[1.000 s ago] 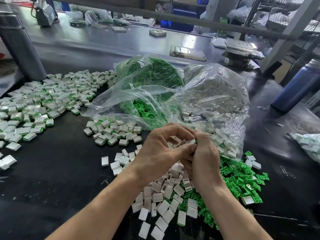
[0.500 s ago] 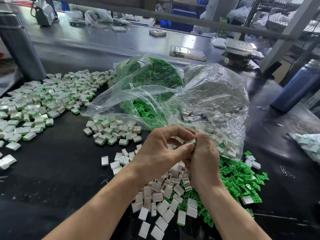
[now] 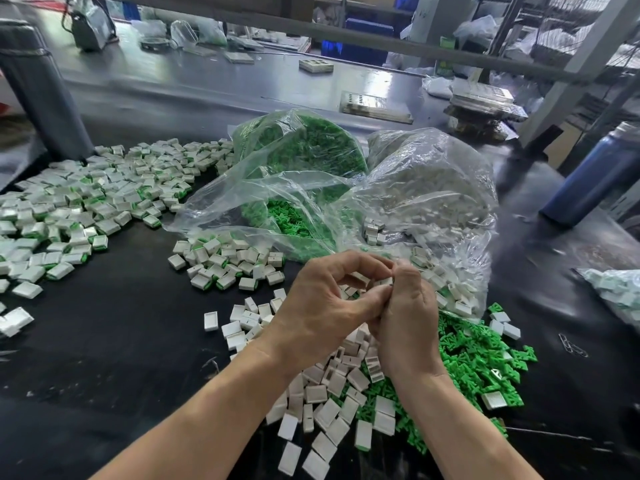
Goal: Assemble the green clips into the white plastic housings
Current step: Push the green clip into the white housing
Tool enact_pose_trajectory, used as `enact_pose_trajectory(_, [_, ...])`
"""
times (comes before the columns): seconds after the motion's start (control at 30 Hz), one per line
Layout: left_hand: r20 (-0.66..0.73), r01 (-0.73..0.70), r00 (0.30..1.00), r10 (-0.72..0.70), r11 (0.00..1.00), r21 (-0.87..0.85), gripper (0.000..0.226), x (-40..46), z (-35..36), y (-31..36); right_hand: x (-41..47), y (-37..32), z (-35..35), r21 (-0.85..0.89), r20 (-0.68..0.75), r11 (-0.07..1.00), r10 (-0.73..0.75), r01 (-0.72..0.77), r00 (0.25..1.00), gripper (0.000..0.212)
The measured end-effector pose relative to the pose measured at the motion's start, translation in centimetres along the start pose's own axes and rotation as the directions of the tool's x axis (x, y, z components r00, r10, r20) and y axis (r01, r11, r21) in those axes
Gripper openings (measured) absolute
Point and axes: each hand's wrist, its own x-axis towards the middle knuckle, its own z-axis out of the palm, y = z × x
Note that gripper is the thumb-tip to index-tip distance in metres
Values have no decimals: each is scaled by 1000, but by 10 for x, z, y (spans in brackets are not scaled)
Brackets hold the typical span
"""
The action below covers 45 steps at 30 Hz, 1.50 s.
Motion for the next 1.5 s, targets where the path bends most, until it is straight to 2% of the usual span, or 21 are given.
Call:
enact_pose_trajectory(0.3, [-20, -1, 1000, 1, 1000, 6, 10, 0, 0, 2, -2, -2, 1, -50, -38, 999, 2, -4, 999, 51])
enact_pose_trajectory(0.4, [-18, -7, 1000, 7, 1000, 17, 10, 1, -1, 3, -1, -1, -5, -134, -23, 991, 11, -14, 1000, 54])
enact_pose_trajectory(0.5, [-79, -5, 997, 14, 993, 116, 9, 3, -9, 2, 1, -2, -18, -245, 9, 969, -39, 40, 999, 62])
enact_pose_trajectory(0.63, [-146, 57, 989, -36, 988, 143, 9, 6, -19, -2, 7, -9, -31, -290, 50, 943, -157, 165, 986, 28])
enact_pose_trajectory(0.7, [-148, 64, 988, -45, 990, 129, 10, 5, -21, -3, 7, -10, -33, -371, 110, 907, -169, 198, 979, 20])
enact_pose_trajectory(0.9, [-124, 62, 991, -49, 993, 104, 13, 5, -22, -4, 7, -6, -35, -419, 108, 892, -140, 173, 984, 17])
enact_pose_trajectory(1.03, [-103, 73, 993, -60, 990, 123, 12, 5, -22, -3, 9, -2, -37, -451, 117, 877, -130, 169, 985, 3])
enact_pose_trajectory(1.23, [-82, 92, 993, -83, 988, 120, 12, 6, -22, 1, 11, 3, -35, -460, 92, 875, -123, 151, 988, 5])
enact_pose_trajectory(1.37, [-122, 137, 986, -111, 962, 236, 12, 5, -32, 2, 12, 5, -38, -466, 100, 876, -89, 126, 991, 2])
enact_pose_trajectory(1.5, [-284, 275, 947, -151, 837, 473, 14, 5, -59, -2, 15, 1, -50, -490, 66, 867, -71, 94, 995, 3])
